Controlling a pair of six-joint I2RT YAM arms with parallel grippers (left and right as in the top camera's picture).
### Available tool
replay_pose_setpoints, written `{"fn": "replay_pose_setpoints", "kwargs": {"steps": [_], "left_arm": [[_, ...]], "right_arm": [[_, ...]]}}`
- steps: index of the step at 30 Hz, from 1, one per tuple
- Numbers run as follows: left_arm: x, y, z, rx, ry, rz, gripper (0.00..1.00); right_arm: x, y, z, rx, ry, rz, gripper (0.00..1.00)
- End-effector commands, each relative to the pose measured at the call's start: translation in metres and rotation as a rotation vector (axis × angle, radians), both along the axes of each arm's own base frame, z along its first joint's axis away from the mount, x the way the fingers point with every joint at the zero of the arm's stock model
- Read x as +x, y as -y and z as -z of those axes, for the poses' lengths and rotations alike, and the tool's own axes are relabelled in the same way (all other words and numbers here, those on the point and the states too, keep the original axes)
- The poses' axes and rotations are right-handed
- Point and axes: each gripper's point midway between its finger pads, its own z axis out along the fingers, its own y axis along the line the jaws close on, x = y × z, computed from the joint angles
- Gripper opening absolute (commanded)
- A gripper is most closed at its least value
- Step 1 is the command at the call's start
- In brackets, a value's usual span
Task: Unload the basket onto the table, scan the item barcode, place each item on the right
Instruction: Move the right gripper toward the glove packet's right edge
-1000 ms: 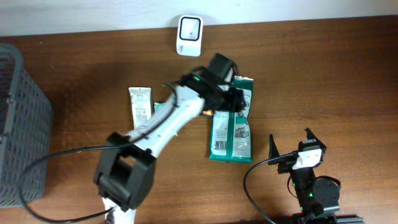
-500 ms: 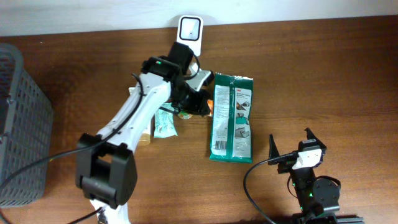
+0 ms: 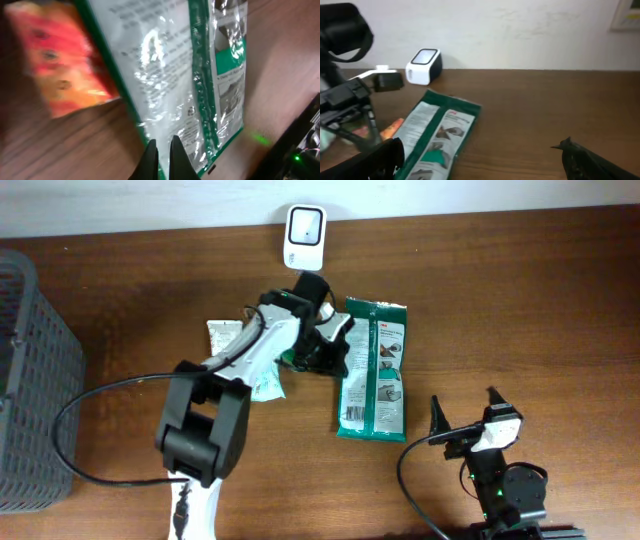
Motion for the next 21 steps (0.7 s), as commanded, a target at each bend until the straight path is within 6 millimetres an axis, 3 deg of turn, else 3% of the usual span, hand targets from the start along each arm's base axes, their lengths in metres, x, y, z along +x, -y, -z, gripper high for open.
{"fn": "replay_pose_setpoints", "kwargs": {"steps": [1,4,7,11,15,18,21], "left_arm": [[-0.009,0.012,0.008,0.017,0.001,0.025,0.00],[-0.009,0.012,0.008,0.016,0.001,0.024,0.00],[-0.008,0.012,0.008,0.016,0.002,0.023,0.00],[0.002,-0.004,0.017,0.132,0.041,-0.041,0.00],[0.012,-0.010,0.020,0.177,0.091,-0.052,0.00],[0.022,-0.020,0.018,0.240,0.139,-0.066,0.00],[0.034,-0.040,0.016,0.353,0.204,-0.087,0.00]], "right_arm": [[-0.003,-0.023,0.006,0.126,-0.075,-0.117,0.98],[-0.001,-0.030,-0.008,0.146,-0.105,-0.159,0.98],[0.008,-0.032,-0.035,0.147,-0.196,-0.160,0.98],[0.029,-0.038,-0.070,0.153,-0.381,-0.166,0.98],[0.052,-0.040,-0.090,0.154,-0.556,-0.152,0.98],[0.067,-0.041,-0.092,0.154,-0.653,-0.142,0.98],[0.078,-0.042,-0.080,0.155,-0.702,-0.137,0.98]]}}
